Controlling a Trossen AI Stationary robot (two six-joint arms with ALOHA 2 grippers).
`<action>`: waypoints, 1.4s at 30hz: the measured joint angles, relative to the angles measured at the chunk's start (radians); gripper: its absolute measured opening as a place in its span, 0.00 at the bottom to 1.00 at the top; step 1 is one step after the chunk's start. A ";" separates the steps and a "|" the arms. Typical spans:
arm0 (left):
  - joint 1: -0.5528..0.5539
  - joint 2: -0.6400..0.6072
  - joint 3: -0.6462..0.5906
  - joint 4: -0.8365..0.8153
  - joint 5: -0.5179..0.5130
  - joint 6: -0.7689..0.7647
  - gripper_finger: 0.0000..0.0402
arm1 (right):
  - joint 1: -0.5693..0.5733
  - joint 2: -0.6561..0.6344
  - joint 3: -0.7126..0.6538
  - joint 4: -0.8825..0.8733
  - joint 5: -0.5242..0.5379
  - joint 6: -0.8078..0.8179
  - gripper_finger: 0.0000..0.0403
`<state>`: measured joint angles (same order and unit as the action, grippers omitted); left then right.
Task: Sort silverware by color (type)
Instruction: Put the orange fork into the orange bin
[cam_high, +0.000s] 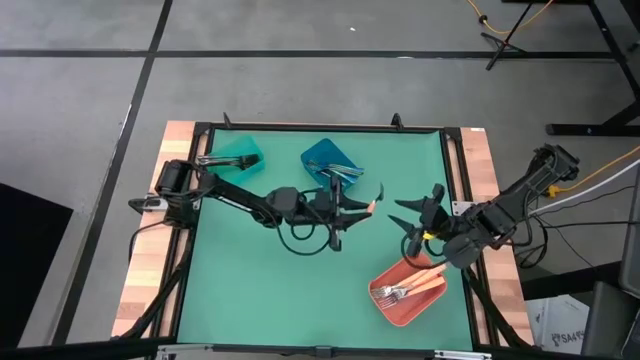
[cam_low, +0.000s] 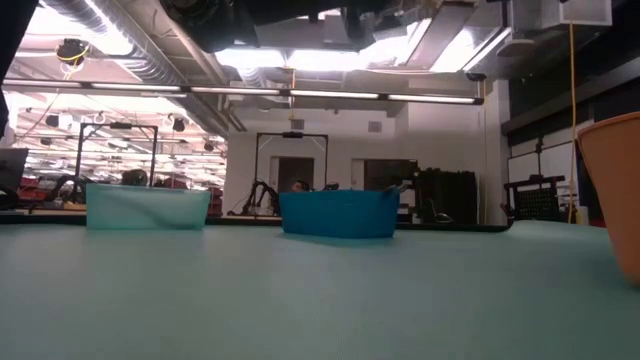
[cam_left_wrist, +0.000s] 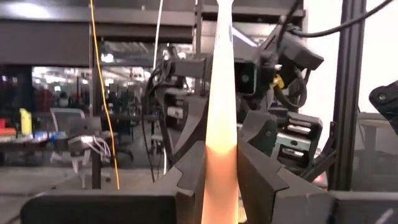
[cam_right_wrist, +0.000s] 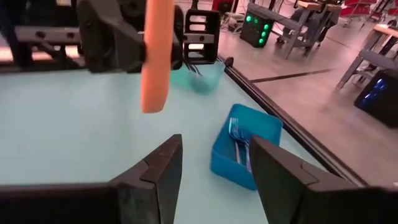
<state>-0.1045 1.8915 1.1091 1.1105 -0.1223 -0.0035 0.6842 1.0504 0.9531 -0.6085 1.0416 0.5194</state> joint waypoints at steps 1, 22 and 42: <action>-0.002 0.000 0.000 0.008 0.000 0.012 0.17 | -0.008 0.001 0.000 0.018 -0.006 0.000 0.43; -0.010 0.000 0.000 0.021 -0.211 0.043 0.17 | -0.203 0.157 0.000 0.319 -0.151 -0.080 0.43; -0.010 0.000 0.000 0.020 -0.210 0.042 0.17 | -0.240 0.180 0.000 0.443 -0.103 -0.087 0.43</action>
<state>-0.1146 1.8919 1.1091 1.1305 -0.3325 0.0383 0.4442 1.2301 0.9531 -0.1659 0.9382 0.4328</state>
